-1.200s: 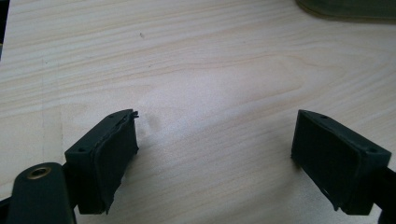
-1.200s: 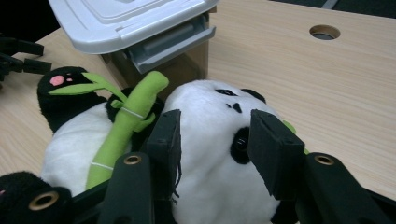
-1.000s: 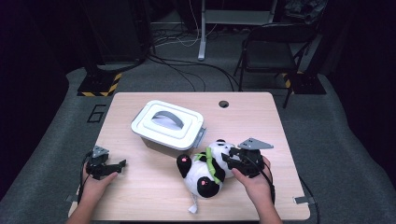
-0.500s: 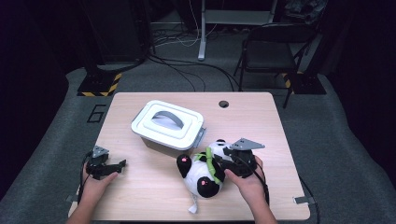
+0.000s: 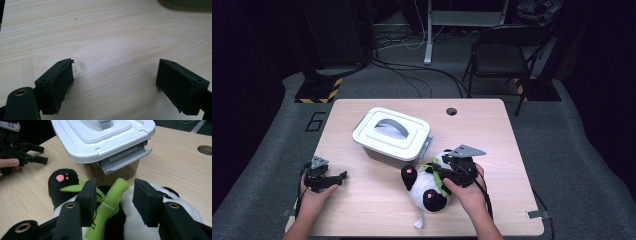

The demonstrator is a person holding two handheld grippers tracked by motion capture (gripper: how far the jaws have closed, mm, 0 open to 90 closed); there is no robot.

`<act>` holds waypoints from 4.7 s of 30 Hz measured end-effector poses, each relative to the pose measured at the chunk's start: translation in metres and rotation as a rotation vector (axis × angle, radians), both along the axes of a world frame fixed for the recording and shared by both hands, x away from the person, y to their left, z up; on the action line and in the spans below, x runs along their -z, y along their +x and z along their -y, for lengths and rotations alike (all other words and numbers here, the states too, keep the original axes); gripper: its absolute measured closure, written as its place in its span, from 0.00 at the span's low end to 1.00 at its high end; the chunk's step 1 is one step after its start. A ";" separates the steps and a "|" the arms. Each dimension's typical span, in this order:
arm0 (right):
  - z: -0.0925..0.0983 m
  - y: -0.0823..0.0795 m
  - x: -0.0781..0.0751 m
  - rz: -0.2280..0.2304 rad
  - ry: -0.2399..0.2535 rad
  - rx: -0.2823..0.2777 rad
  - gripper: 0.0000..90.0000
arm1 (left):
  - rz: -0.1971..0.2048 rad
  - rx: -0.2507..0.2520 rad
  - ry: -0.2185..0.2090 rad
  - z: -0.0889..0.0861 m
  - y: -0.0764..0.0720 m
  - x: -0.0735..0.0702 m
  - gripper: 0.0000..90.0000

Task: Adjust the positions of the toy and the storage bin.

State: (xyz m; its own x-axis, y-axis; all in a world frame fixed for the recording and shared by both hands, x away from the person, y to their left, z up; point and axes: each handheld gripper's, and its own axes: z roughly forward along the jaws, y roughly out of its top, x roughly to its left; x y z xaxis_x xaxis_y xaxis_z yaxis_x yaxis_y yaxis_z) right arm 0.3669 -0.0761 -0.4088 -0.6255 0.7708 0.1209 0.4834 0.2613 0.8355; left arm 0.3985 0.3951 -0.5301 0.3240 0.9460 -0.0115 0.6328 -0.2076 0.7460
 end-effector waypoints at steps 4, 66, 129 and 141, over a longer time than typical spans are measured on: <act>-0.005 0.004 -0.003 0.007 0.018 0.007 0.56 | -0.003 0.001 0.001 0.000 0.000 0.000 0.16; 0.031 0.008 0.007 -0.063 -0.010 -0.063 0.78 | -0.004 0.001 0.001 0.000 0.000 0.000 0.16; 0.115 -0.002 -0.004 0.017 0.036 0.118 0.60 | -0.023 0.005 0.002 0.000 -0.003 -0.006 0.37; 0.103 -0.003 -0.005 0.028 0.027 0.093 0.59 | -0.040 0.032 -0.050 0.003 -0.007 -0.016 0.43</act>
State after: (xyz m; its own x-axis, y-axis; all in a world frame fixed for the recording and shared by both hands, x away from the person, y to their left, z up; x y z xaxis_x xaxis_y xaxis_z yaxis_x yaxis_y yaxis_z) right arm 0.3637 -0.1790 -0.4035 -0.5545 0.8225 0.1262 0.4813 0.1933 0.8550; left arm 0.3920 0.3919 -0.5139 0.3520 0.9332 -0.0724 0.6562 -0.1909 0.7300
